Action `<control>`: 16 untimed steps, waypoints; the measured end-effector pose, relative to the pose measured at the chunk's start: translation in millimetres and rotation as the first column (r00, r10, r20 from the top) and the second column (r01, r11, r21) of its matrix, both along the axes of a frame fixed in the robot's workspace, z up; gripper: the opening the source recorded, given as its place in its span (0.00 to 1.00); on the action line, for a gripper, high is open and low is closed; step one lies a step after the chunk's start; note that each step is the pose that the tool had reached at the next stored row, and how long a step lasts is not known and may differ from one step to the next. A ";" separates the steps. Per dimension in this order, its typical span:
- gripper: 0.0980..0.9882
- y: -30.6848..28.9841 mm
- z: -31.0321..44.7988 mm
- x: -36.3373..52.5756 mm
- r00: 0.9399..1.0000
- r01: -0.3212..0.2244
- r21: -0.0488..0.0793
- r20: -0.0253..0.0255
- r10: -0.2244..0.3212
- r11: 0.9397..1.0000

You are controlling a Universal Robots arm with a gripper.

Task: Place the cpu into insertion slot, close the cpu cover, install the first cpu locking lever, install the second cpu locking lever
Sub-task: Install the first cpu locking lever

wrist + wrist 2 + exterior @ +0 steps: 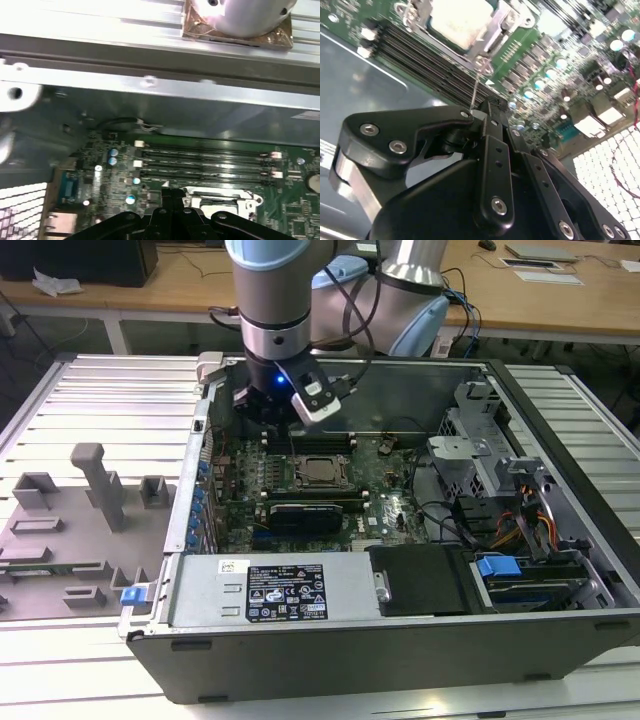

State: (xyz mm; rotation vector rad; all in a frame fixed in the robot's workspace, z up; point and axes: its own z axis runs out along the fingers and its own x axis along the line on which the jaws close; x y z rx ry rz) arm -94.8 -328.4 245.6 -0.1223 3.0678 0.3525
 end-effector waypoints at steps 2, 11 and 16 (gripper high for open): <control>0.01 -0.1 -0.2 9.8 1.000 0.000 0.000 -0.004 0.000 1.000; 0.01 -0.3 -0.8 45.6 1.000 0.000 0.000 -0.015 0.000 1.000; 0.01 -0.2 -2.0 45.5 1.000 0.003 -0.020 0.003 -0.003 1.000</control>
